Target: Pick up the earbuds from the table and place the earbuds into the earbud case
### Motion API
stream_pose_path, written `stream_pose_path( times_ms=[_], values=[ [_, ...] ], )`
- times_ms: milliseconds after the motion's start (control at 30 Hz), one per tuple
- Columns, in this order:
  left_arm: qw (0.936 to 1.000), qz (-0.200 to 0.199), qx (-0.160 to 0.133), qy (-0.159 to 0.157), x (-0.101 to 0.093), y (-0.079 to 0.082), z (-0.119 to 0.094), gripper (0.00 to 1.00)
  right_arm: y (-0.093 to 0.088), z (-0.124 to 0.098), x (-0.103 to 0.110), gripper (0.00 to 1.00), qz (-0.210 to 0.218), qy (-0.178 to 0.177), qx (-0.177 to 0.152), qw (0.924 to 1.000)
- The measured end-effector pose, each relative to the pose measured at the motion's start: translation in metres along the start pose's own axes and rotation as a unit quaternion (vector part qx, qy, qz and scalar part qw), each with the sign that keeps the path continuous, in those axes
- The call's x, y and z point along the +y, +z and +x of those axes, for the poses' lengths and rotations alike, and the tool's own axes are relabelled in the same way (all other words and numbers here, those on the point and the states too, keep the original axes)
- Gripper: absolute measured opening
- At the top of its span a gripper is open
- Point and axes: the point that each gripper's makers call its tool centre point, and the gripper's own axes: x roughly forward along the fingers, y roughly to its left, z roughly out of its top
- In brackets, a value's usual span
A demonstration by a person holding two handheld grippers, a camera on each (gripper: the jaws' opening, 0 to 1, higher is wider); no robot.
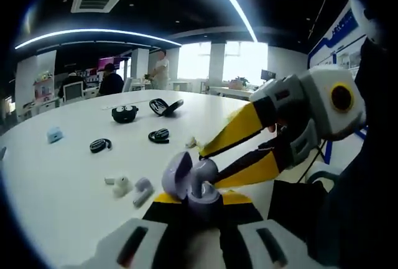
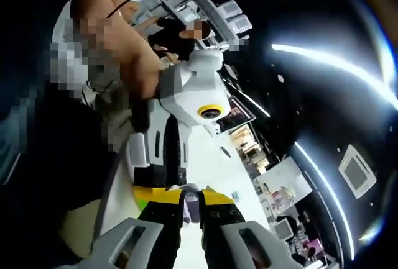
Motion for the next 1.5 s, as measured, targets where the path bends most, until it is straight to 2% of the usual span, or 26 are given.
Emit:
stream_pose_path(
  times_ms=[400, 600, 833, 867, 1100, 1133, 1167, 1200, 1233, 1300, 1333, 1367, 1400, 1467, 1500],
  values=[
    [1.0000, 0.000, 0.000, 0.000, 0.001, 0.000, 0.000, 0.20, -0.005, -0.001, 0.006, 0.09, 0.065, 0.018, -0.006, 0.9977],
    [1.0000, 0.001, 0.000, 0.001, 0.001, 0.000, 0.001, 0.20, -0.003, -0.001, 0.008, 0.10, 0.079, 0.023, -0.008, 0.9966],
    [1.0000, 0.003, 0.002, 0.002, 0.000, -0.001, 0.002, 0.20, -0.003, -0.003, 0.006, 0.10, 0.150, 0.019, -0.026, 0.9882],
    [1.0000, 0.003, 0.002, 0.002, 0.000, -0.001, 0.001, 0.20, -0.002, -0.003, 0.007, 0.10, 0.167, 0.019, -0.029, 0.9854],
    [1.0000, 0.003, 0.002, 0.003, -0.001, -0.001, 0.000, 0.20, -0.002, -0.011, -0.021, 0.09, 0.258, 0.000, -0.052, 0.9647],
    [1.0000, 0.004, 0.002, 0.003, -0.001, -0.002, 0.000, 0.20, -0.004, -0.012, -0.021, 0.09, 0.288, 0.000, -0.050, 0.9563],
    [1.0000, 0.005, 0.003, 0.003, -0.001, -0.002, 0.000, 0.20, -0.010, -0.016, -0.033, 0.09, 0.326, 0.003, -0.048, 0.9441],
    [1.0000, 0.006, 0.003, 0.003, -0.001, -0.002, 0.000, 0.20, -0.020, -0.018, -0.044, 0.09, 0.320, -0.003, -0.035, 0.9467],
    [0.9999, 0.008, 0.004, 0.004, -0.002, -0.002, 0.000, 0.20, -0.024, -0.018, -0.048, 0.09, 0.341, 0.007, -0.032, 0.9395],
    [0.9999, 0.013, 0.006, 0.004, -0.002, -0.002, -0.001, 0.20, -0.022, -0.013, -0.057, 0.09, 0.371, 0.023, -0.043, 0.9275],
    [0.9999, 0.014, 0.007, 0.004, -0.002, -0.002, -0.001, 0.20, -0.027, -0.012, -0.056, 0.09, 0.391, 0.039, -0.031, 0.9191],
    [0.9998, 0.016, 0.008, 0.004, -0.002, -0.002, -0.001, 0.20, -0.029, -0.011, -0.056, 0.09, 0.397, 0.044, -0.028, 0.9165],
    [0.9997, 0.021, 0.009, 0.005, -0.002, -0.002, -0.001, 0.20, -0.044, -0.007, -0.056, 0.09, 0.422, 0.060, 0.009, 0.9048],
    [0.9996, 0.025, 0.011, 0.007, -0.003, -0.002, -0.001, 0.20, -0.054, 0.003, -0.056, 0.09, 0.431, 0.076, 0.037, 0.8986],
    [0.9996, 0.025, 0.012, 0.006, -0.003, -0.002, -0.001, 0.20, -0.055, 0.008, -0.052, 0.09, 0.442, 0.095, 0.048, 0.8907]
  ],
)
